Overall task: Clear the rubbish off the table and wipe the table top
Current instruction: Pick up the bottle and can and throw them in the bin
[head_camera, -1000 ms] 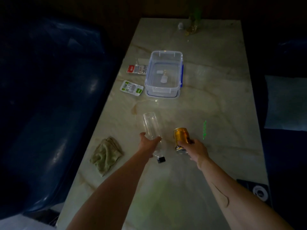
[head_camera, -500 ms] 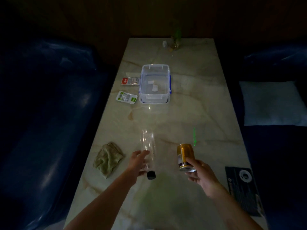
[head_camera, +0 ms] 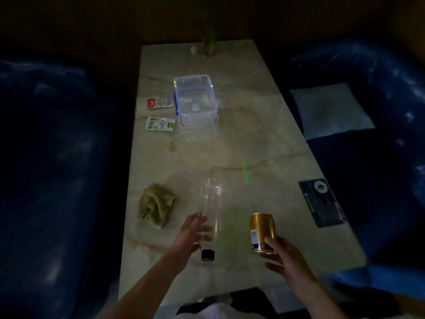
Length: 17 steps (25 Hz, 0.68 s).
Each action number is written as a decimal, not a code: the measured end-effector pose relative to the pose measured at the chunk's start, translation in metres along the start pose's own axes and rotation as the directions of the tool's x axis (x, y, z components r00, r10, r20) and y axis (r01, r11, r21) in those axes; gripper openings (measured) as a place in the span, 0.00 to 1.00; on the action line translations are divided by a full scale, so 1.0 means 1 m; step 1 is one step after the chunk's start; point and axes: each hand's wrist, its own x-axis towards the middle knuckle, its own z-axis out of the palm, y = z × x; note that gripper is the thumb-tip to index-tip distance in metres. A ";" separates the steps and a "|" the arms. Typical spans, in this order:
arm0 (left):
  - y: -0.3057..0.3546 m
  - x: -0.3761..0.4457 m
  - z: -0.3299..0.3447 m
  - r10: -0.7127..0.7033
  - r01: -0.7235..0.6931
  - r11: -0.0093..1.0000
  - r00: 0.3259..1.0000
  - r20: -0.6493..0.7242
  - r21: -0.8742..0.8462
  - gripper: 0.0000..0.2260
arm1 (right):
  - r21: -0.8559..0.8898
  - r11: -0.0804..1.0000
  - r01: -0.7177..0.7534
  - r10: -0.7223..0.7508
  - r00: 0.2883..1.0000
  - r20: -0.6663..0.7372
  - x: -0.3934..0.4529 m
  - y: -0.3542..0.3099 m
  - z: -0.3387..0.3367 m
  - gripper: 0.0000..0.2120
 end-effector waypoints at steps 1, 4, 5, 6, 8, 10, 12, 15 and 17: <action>-0.004 -0.004 -0.001 -0.003 0.002 1.000 1.000 0.030 0.010 0.13 | 0.035 0.999 -0.009 0.010 1.000 -0.023 -0.012 0.011 0.001 0.27; -0.016 -0.016 0.006 -0.020 0.012 0.998 0.993 0.120 0.064 0.17 | 0.134 0.991 -0.025 0.041 0.993 -0.111 -0.042 0.036 -0.002 0.23; -0.019 -0.019 0.012 -0.028 0.015 0.996 0.989 0.144 0.088 0.17 | 0.152 0.988 -0.033 0.054 0.989 -0.138 -0.050 0.041 -0.005 0.23; -0.023 -0.020 0.018 -0.036 0.017 0.994 0.985 0.168 0.113 0.17 | 0.167 0.985 -0.044 0.072 0.984 -0.161 -0.058 0.045 -0.009 0.22; -0.030 -0.022 0.034 -0.048 0.012 0.988 0.973 0.228 0.155 0.15 | 0.217 0.975 -0.035 0.082 0.973 -0.215 -0.075 0.056 -0.021 0.21; -0.038 -0.025 0.055 -0.070 0.012 0.981 0.952 0.299 0.193 0.12 | 0.266 0.964 0.019 0.052 0.965 -0.259 -0.093 0.070 -0.035 0.17; -0.047 -0.027 0.079 -0.107 0.018 0.972 0.920 0.376 0.233 0.10 | 0.331 0.941 0.068 0.045 0.945 -0.323 -0.109 0.083 -0.050 0.12; -0.065 -0.030 0.117 -0.161 0.037 0.962 0.878 0.451 0.270 0.07 | 0.450 0.888 0.092 0.132 0.887 -0.442 -0.129 0.102 -0.074 0.11; -0.082 -0.034 0.146 -0.181 0.017 0.944 0.862 0.474 0.329 0.06 | 0.510 0.850 0.129 0.173 0.847 -0.503 -0.150 0.119 -0.095 0.14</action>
